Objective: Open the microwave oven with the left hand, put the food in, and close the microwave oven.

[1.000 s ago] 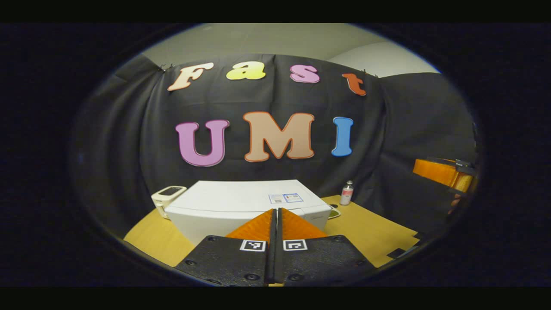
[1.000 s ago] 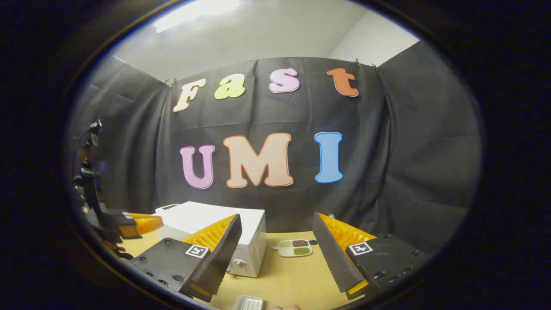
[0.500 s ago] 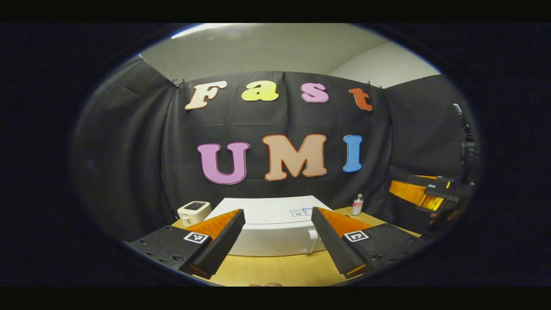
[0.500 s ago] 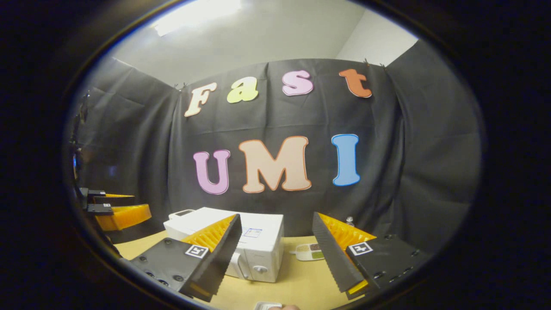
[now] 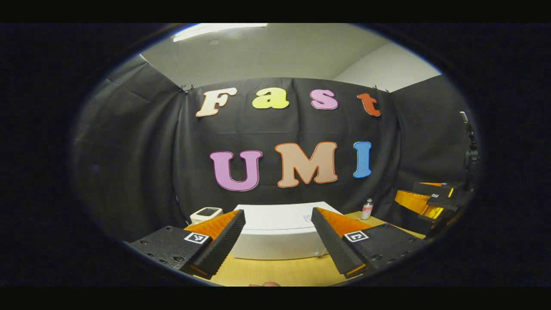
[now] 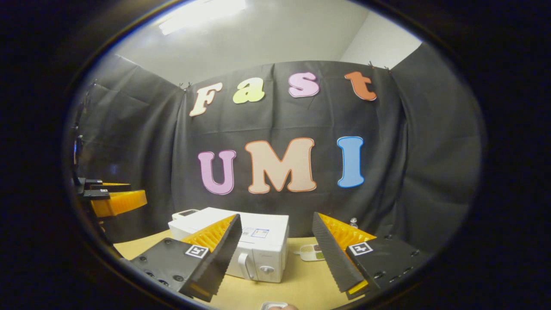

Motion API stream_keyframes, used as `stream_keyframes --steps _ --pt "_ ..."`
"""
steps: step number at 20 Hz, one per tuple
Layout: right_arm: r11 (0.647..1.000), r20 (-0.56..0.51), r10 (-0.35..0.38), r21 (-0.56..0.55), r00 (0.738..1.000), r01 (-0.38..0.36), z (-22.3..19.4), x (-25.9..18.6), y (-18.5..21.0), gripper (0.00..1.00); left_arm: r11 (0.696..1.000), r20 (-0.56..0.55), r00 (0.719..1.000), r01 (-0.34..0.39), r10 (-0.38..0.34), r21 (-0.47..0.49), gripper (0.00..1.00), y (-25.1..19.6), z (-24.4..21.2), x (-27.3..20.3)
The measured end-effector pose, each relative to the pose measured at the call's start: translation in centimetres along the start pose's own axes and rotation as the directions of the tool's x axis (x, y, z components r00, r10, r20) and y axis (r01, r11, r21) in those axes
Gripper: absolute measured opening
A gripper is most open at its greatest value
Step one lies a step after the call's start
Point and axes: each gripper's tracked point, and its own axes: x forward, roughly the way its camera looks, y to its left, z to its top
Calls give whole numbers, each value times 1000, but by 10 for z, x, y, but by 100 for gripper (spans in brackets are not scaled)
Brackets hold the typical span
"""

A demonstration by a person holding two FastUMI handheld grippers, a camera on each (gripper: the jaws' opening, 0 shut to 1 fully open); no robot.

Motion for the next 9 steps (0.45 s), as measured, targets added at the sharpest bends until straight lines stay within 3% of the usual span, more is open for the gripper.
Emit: stream_keyframes --steps 9 --pt "1000 8 3 -14 1000 -3 6 -2 7 96 1000 3 1000 -7 7 3 98 11 1 -2"
